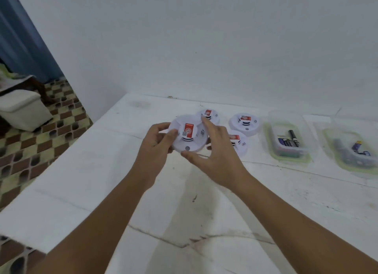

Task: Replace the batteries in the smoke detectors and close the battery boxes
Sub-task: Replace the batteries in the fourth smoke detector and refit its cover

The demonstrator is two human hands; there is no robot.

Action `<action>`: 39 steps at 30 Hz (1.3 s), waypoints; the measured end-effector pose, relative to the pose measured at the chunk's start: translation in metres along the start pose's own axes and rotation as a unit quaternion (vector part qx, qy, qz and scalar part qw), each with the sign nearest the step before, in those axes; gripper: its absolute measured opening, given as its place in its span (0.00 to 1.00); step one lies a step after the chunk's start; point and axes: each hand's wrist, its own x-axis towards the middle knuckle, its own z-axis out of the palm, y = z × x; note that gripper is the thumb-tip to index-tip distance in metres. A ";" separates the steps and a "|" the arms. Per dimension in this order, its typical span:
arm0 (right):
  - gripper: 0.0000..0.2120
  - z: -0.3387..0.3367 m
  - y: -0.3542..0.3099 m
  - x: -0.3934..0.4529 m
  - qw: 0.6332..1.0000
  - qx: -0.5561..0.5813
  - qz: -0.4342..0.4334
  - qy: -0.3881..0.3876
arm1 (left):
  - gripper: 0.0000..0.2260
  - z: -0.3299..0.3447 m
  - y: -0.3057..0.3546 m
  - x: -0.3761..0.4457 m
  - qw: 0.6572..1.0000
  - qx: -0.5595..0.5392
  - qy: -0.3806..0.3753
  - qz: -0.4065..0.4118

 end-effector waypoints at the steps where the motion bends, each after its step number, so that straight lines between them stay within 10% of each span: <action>1: 0.47 0.006 -0.004 0.014 1.000 -0.010 0.005 -0.012 | 0.10 -0.008 0.000 0.012 1.000 0.000 0.003 -0.005; 21: 0.18 0.029 0.048 0.150 0.971 -0.215 0.099 -0.040 | 0.12 -0.035 -0.057 0.214 0.978 0.162 0.046 -0.125; 28: 0.24 0.012 0.055 0.158 0.943 -0.303 0.112 -0.081 | 0.13 -0.031 -0.056 0.217 0.937 0.342 0.052 -0.042; 39: 0.42 0.007 0.058 0.178 0.865 -0.382 0.192 -0.263 | 0.12 -0.036 -0.053 0.199 0.956 0.281 0.081 -0.034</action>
